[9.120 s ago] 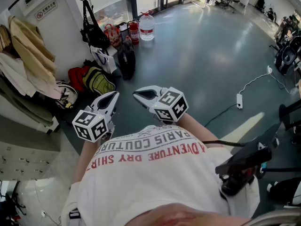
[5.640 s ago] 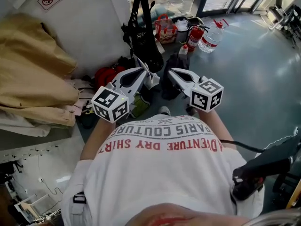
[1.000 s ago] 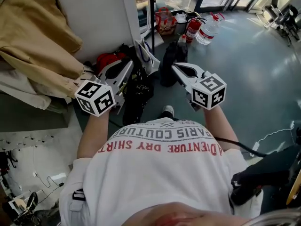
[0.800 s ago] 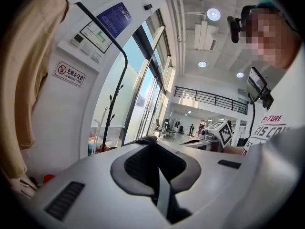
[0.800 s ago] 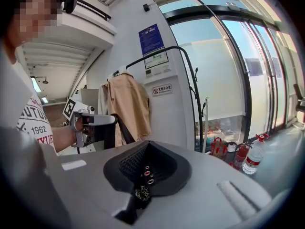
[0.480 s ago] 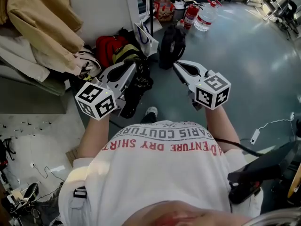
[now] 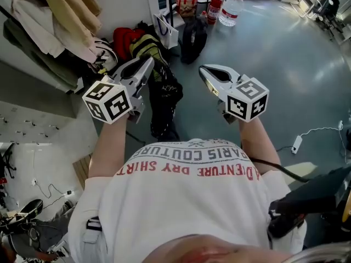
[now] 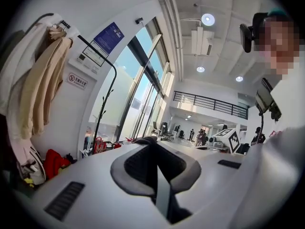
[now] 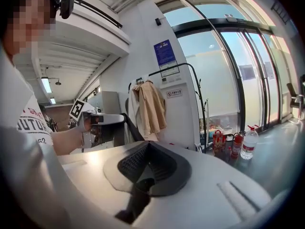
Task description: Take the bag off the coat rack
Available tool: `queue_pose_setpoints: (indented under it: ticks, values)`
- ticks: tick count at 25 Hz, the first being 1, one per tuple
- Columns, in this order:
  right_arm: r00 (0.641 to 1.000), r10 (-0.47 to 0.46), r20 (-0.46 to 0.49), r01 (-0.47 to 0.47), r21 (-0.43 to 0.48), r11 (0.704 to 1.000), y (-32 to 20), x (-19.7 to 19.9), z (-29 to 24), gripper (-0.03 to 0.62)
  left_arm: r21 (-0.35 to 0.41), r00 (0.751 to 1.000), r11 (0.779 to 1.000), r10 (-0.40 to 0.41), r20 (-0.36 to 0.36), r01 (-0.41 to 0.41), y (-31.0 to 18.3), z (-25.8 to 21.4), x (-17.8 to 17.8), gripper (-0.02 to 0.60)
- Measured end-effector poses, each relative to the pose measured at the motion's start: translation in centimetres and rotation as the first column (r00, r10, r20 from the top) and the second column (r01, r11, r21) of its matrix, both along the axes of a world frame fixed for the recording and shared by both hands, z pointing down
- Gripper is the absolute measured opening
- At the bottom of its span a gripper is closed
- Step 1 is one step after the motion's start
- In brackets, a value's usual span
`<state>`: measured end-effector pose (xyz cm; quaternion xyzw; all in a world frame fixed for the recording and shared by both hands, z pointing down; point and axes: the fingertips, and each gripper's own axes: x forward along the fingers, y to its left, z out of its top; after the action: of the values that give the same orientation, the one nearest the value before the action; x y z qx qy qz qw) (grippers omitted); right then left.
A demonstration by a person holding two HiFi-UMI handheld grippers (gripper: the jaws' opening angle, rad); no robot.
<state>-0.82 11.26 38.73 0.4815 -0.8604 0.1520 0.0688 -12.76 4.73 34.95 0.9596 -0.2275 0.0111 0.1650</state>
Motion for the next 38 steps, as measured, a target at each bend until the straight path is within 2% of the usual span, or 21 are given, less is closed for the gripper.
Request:
queue_pose_setpoints:
  ticks: [6, 14, 24, 38]
  values:
    - [1.000, 0.000, 0.018, 0.000, 0.033, 0.999, 6.3, -1.2, -3.1, 0.002, -0.034, 0.999, 0.998, 0.045, -0.017, -0.046, 7.6, -2.6, -0.4, 0.026]
    - [1.000, 0.010, 0.018, -0.011, 0.054, 0.998, 9.7, -3.2, -4.6, 0.002, 0.034, 0.995, 0.994, 0.103, 0.017, -0.104, 12.7, -4.3, -0.9, 0.026]
    - [0.999, 0.006, 0.037, -0.008, 0.064, 0.998, 10.7, -3.4, -6.5, 0.002, 0.056, 0.994, 0.992, 0.111, 0.014, -0.111, 13.7, -6.0, -0.9, 0.026]
    - [0.998, -0.038, 0.048, 0.035, 0.061, 0.998, 11.4, -6.2, -6.6, 0.000, 0.049, 0.993, 0.992, 0.117, 0.027, -0.118, 15.0, -5.4, -2.6, 0.026]
